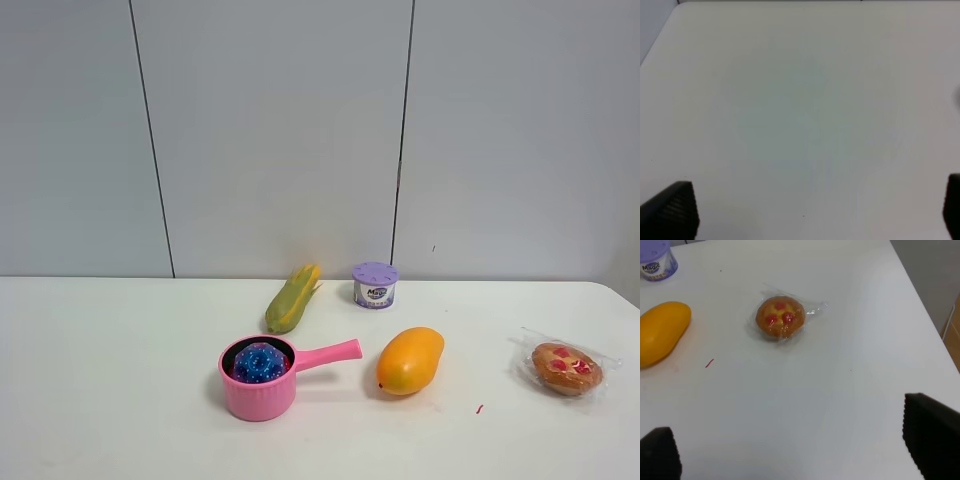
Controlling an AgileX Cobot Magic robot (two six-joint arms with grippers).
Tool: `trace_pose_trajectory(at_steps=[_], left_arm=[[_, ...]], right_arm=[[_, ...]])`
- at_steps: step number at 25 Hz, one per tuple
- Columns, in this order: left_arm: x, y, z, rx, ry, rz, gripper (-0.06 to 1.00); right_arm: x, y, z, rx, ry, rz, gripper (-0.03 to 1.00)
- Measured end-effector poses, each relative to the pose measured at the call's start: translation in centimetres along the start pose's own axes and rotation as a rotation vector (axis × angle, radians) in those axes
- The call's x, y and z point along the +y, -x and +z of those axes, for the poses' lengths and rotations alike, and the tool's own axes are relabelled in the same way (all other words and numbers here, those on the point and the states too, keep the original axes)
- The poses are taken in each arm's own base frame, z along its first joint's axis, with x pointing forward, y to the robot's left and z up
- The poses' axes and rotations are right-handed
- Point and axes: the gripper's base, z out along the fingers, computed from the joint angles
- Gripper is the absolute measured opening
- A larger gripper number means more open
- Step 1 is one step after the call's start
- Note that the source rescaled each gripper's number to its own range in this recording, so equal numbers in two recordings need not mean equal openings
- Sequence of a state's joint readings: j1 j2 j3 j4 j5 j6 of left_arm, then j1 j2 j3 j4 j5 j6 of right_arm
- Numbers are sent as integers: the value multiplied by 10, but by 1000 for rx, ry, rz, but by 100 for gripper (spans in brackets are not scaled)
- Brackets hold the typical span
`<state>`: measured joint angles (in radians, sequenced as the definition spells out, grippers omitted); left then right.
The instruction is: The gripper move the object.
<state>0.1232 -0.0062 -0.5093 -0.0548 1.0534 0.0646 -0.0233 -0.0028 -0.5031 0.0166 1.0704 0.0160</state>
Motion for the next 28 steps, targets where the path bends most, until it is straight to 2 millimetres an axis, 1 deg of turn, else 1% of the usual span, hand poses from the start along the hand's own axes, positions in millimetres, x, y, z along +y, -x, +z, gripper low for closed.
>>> trace_pose_trajectory(at_steps=[28], left_arm=[[0, 0, 0, 0, 0, 0, 100]], right_arm=[[0, 0, 0, 0, 0, 0, 68]])
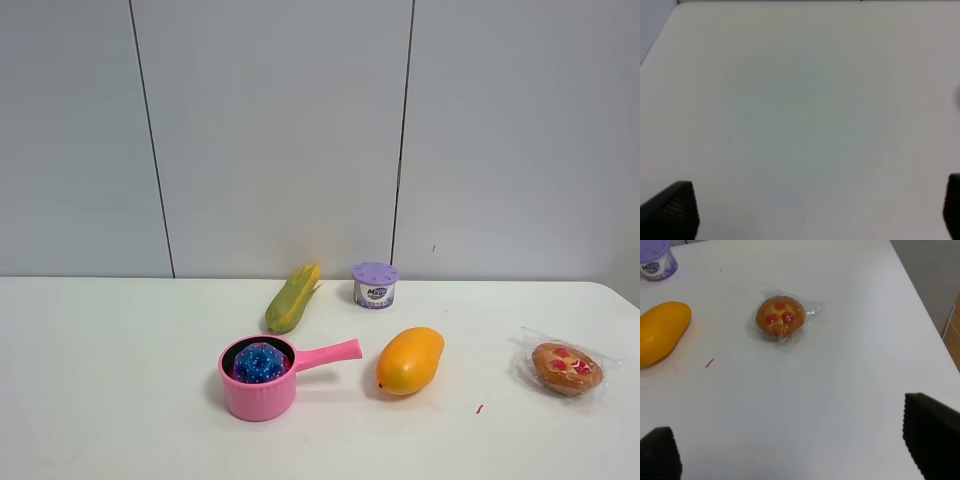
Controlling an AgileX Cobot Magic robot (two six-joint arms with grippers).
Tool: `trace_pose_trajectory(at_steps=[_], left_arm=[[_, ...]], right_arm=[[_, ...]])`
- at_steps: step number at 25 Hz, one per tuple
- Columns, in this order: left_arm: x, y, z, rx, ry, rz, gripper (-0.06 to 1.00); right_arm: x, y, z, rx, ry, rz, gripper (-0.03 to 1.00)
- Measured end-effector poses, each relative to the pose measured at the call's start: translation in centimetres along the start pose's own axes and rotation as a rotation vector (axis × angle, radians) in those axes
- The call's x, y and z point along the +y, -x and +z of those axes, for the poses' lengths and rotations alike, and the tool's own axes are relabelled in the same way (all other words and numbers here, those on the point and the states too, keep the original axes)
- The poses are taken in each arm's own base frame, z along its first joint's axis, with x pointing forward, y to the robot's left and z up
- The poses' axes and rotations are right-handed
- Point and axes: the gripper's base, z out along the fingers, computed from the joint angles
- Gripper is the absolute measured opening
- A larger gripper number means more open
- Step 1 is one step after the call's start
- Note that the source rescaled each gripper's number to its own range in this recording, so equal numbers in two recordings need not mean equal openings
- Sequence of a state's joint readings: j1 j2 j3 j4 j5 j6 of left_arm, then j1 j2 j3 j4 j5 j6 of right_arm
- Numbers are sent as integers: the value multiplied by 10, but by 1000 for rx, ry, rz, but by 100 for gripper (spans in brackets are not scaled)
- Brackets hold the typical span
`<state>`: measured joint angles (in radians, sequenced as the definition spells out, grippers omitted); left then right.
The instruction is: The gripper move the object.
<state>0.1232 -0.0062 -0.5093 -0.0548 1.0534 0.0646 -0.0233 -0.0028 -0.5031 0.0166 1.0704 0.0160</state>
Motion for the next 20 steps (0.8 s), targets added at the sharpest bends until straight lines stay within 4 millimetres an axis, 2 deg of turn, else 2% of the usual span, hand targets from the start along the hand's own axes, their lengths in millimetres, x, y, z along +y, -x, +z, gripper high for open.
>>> trace_pose_trajectory(at_steps=[20], left_arm=[[0, 0, 0, 0, 0, 0, 100]], right_arm=[[0, 0, 0, 0, 0, 0, 68]])
